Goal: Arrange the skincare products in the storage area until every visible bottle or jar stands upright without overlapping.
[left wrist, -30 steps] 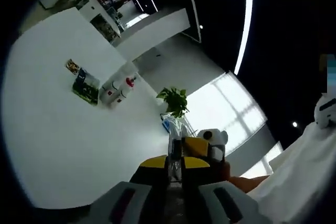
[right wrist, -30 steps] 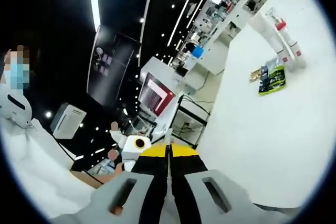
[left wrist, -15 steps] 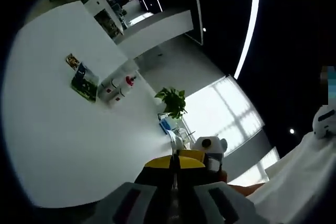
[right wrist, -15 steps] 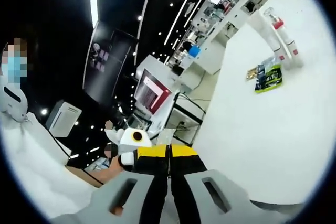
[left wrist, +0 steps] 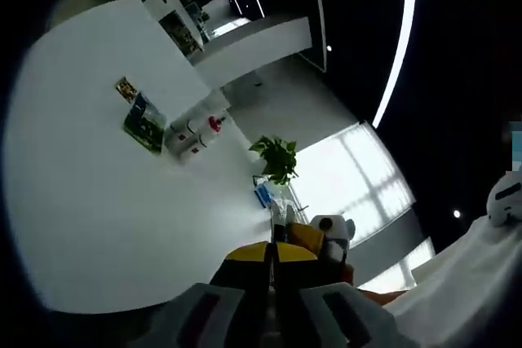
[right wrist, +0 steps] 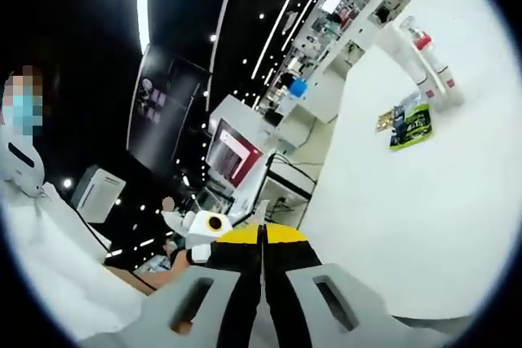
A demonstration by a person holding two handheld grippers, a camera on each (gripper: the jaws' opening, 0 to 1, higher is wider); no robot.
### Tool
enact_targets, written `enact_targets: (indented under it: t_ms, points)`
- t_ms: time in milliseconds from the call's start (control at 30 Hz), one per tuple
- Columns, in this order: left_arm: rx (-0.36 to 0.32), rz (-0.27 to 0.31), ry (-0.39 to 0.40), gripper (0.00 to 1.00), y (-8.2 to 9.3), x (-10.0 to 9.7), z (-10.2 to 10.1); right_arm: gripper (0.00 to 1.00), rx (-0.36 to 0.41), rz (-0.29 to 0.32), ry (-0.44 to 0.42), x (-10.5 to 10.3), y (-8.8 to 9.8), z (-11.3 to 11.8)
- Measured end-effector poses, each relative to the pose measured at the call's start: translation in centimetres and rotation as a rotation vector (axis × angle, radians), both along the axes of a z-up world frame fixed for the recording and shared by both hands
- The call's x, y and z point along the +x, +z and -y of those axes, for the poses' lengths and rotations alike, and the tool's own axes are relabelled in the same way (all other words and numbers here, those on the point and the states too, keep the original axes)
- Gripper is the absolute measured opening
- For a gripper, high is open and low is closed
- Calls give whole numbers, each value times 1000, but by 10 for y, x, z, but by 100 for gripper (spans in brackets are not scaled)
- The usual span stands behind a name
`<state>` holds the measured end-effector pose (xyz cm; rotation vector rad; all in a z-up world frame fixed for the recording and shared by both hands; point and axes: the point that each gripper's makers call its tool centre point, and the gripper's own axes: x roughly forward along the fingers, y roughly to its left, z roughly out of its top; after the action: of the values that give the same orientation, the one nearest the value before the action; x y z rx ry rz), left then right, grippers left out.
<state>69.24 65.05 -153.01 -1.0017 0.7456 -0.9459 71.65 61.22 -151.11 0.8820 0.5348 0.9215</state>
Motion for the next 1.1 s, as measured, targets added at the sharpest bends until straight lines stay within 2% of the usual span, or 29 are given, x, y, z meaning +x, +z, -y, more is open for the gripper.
enact_targets:
  t_ms: [100,367,433,500,633,733,800,867,900,933,1033,1100]
  points:
    - [7,-9,-1,1,-2,-1,-3,0,24,-26,-5,0,-1,0]
    - [-3,-23,7,1,-2,-3,-5,0,41,-22,-1,-1,2,-5]
    - [-5,-24,10,0,-1,-3,-6,0,29,-8,-2,-1,2,-5]
    - [-11,-32,17,0,-1,-2,-8,3,-4,47,-19,2,3,-3]
    - [-53,-60,43,0,1,2,-11,12,-24,69,-30,3,4,1]
    - [-55,-65,47,0,0,4,-12,19,-57,96,-65,7,2,8]
    - [-58,-70,52,0,0,6,-13,21,-110,131,-87,9,-1,13]
    - [-65,-72,54,0,0,9,-15,24,-190,138,-104,9,-11,18]
    - [-66,-71,55,0,0,10,-15,27,-201,140,-106,9,-13,19]
    - [-65,-71,56,0,0,13,-16,30,-235,162,-114,9,-16,22]
    - [-56,-70,64,0,-2,20,-19,45,-385,210,-126,10,-31,29]
    - [-52,-73,77,0,-3,26,-22,55,-439,235,-129,11,-34,29]
